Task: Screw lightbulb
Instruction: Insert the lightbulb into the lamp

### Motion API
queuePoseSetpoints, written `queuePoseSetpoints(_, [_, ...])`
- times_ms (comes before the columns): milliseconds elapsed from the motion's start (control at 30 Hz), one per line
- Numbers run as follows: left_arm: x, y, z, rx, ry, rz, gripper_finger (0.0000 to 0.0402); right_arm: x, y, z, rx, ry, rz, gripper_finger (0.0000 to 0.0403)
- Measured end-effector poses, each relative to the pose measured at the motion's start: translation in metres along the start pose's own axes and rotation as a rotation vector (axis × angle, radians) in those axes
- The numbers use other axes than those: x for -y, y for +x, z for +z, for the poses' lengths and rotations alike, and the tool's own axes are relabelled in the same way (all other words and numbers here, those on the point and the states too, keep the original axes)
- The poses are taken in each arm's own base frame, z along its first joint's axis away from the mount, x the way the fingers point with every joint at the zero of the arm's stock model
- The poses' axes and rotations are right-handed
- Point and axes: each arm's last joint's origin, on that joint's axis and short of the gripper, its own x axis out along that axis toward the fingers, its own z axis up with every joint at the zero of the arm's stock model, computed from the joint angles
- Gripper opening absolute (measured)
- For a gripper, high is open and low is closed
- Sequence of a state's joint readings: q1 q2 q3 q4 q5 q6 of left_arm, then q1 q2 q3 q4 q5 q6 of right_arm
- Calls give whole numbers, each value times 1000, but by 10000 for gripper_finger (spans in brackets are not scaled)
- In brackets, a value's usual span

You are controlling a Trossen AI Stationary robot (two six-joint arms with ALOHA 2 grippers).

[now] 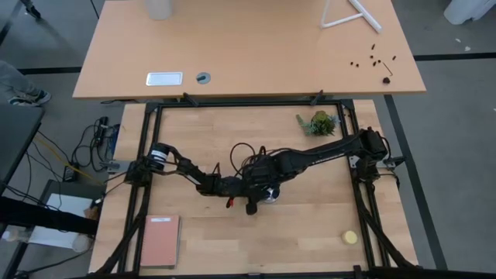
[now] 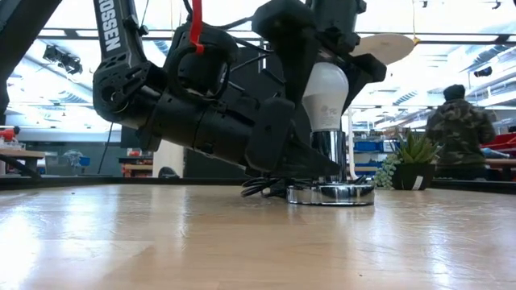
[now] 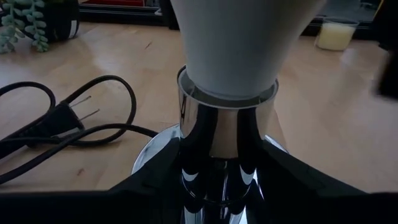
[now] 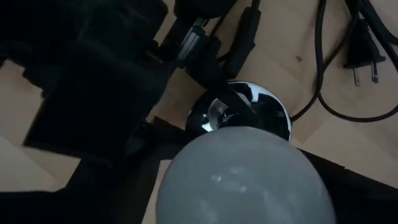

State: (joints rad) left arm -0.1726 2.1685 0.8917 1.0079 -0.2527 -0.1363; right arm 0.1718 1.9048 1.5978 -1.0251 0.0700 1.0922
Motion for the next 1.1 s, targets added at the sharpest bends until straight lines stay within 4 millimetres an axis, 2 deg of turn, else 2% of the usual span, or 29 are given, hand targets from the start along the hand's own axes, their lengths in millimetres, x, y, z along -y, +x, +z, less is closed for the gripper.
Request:
queuePoseSetpoints(333, [0,0,0,-3,1,-3,179,2,-21,-3,27,-56,53,388])
queuePoseSetpoints(767, [0,0,-1,-13,4,-2,179,20,-73,-2,120,-164,127,392])
queuePoseSetpoints(933, [0,0,-2,-16,8,-7,179,26,-90,-4,171,-360,141,391])
queuePoseSetpoints(1100, [0,0,-2,-17,10,-12,179,28,-97,-7,213,-779,121,382])
